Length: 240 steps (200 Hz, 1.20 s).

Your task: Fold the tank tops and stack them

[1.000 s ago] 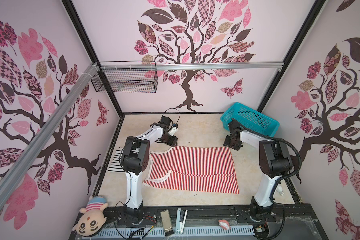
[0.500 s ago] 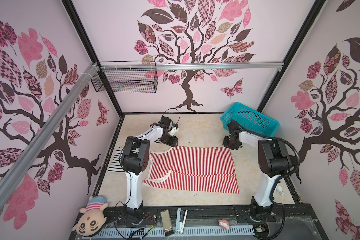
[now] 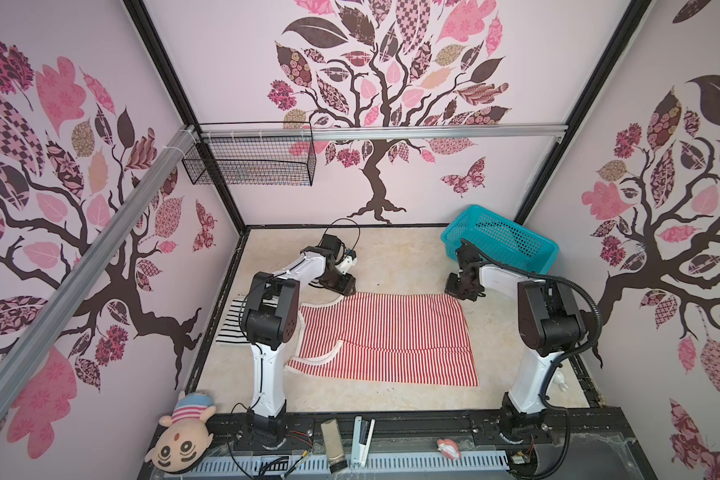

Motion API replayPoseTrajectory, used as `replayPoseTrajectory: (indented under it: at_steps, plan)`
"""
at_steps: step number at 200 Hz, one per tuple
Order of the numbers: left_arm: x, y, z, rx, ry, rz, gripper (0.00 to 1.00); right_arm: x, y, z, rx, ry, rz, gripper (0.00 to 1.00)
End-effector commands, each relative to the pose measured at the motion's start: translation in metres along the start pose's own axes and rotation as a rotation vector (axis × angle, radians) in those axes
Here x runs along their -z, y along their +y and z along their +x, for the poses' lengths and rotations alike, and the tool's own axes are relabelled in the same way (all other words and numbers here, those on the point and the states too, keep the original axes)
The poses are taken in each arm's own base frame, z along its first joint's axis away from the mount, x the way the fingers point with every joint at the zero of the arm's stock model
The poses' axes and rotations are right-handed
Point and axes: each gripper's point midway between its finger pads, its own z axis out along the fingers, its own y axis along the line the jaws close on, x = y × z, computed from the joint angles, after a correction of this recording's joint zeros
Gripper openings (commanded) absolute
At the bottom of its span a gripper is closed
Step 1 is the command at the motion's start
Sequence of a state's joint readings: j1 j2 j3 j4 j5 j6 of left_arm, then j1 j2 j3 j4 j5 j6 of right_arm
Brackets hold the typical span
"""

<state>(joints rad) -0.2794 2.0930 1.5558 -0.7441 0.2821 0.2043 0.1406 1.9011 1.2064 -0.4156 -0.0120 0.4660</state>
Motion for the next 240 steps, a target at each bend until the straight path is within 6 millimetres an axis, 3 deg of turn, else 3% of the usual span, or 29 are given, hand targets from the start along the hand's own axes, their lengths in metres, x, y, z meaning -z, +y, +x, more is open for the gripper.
replayPoseTrajectory:
  at_steps: [1,54,101,116,130,141,177,240]
  plan:
    - [0.004,-0.001,0.001,0.006,0.003,0.011,0.59,0.026,0.004,-0.004,0.011,-0.031,-0.035,0.00]
    - [-0.005,-0.004,0.001,0.010,0.024,0.048,0.43,0.033,0.004,-0.001,0.016,-0.035,-0.045,0.00]
    - [-0.010,-0.004,-0.003,0.017,0.025,0.064,0.35,0.038,0.006,-0.001,0.009,-0.042,-0.063,0.00]
    - [-0.009,-0.004,-0.007,0.015,0.015,0.059,0.27,0.040,0.006,-0.002,0.009,-0.048,-0.061,0.00]
    - [-0.003,-0.004,-0.010,0.020,0.001,0.054,0.08,0.042,0.007,-0.002,0.015,-0.049,-0.066,0.00]
    - [0.004,-0.007,-0.011,0.015,-0.016,0.062,0.00,0.045,0.006,-0.001,0.018,-0.056,-0.069,0.00]
    - [0.024,-0.019,-0.007,-0.005,-0.057,0.082,0.00,0.053,0.001,0.003,0.018,-0.085,-0.065,0.00]
    - [0.038,-0.030,0.009,-0.030,-0.093,0.092,0.00,0.063,-0.012,0.017,-0.003,-0.133,-0.069,0.00]
